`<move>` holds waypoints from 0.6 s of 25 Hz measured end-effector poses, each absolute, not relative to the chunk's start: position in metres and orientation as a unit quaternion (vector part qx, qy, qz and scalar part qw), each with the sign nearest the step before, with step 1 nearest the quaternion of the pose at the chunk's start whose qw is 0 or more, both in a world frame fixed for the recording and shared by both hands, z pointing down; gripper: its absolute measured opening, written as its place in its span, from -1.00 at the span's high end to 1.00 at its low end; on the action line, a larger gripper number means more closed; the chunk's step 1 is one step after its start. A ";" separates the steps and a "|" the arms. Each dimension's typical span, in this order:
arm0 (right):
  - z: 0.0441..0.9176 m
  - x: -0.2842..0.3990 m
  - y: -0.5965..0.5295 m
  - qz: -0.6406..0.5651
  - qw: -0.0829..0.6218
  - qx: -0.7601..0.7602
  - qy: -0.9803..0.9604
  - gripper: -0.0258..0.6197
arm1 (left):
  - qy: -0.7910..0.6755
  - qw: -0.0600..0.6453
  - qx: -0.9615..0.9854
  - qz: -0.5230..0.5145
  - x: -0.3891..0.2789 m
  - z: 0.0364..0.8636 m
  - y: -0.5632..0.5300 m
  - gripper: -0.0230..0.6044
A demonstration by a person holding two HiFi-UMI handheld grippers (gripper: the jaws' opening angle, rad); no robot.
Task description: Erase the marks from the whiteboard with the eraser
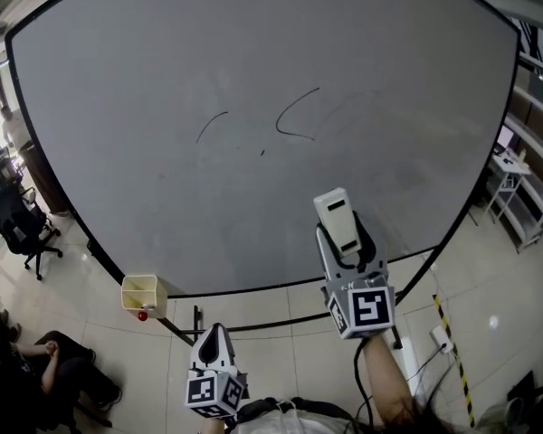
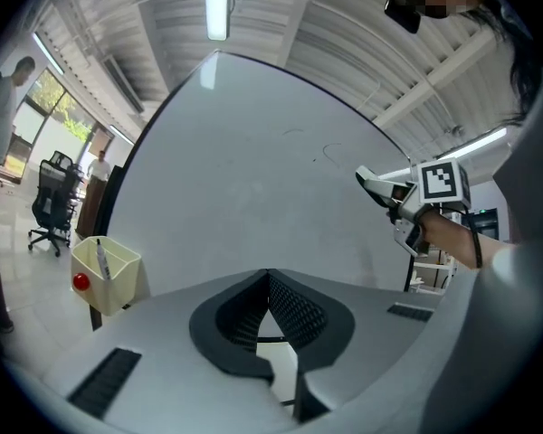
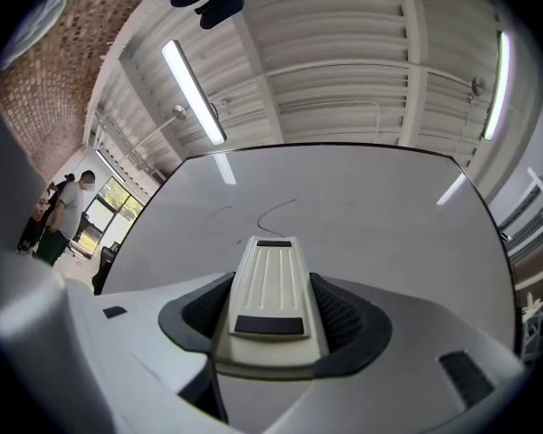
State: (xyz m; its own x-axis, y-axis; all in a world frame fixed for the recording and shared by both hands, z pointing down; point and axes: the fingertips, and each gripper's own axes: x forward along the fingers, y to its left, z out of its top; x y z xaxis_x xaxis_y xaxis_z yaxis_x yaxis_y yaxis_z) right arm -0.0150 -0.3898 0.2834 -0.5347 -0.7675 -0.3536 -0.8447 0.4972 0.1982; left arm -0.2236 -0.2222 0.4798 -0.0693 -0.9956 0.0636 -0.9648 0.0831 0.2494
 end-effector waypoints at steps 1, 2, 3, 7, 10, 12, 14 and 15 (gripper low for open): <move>0.297 0.000 -0.383 0.160 0.098 -0.477 0.858 0.06 | -0.725 0.106 0.677 -0.067 -0.217 0.480 -0.222 0.98; 0.313 0.012 -0.377 0.139 0.089 -0.482 0.860 0.06 | -0.723 0.104 0.680 -0.063 -0.211 0.480 -0.222 0.98; 0.330 0.021 -0.369 0.118 0.082 -0.486 0.862 0.06 | -0.722 0.102 0.682 -0.059 -0.204 0.481 -0.219 0.98; 0.406 0.037 -0.333 0.032 0.052 -0.484 0.873 0.06 | -0.718 0.099 0.688 -0.046 -0.172 0.487 -0.196 0.98; 0.451 0.035 -0.298 -0.031 0.021 -0.473 0.880 0.06 | -0.712 0.096 0.695 -0.027 -0.155 0.493 -0.174 0.98; 0.474 0.031 -0.270 -0.070 0.005 -0.466 0.882 0.06 | -0.707 0.094 0.701 -0.019 -0.150 0.494 -0.158 0.98; 0.493 0.024 -0.240 -0.099 -0.009 -0.456 0.884 0.06 | -0.703 0.096 0.705 -0.020 -0.149 0.495 -0.143 0.98; 0.500 0.021 -0.226 -0.110 -0.016 -0.450 0.886 0.06 | -0.700 0.098 0.707 -0.024 -0.148 0.495 -0.136 0.98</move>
State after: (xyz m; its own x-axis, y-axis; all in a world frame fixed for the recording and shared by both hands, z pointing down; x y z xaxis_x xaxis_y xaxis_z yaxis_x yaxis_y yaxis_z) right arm 0.0206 -0.2257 0.4999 -0.5941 -0.7941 0.1279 -0.8013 0.5706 -0.1796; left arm -0.1485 -0.1359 0.4953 0.0180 -0.9944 0.1040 -0.9852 0.0001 0.1715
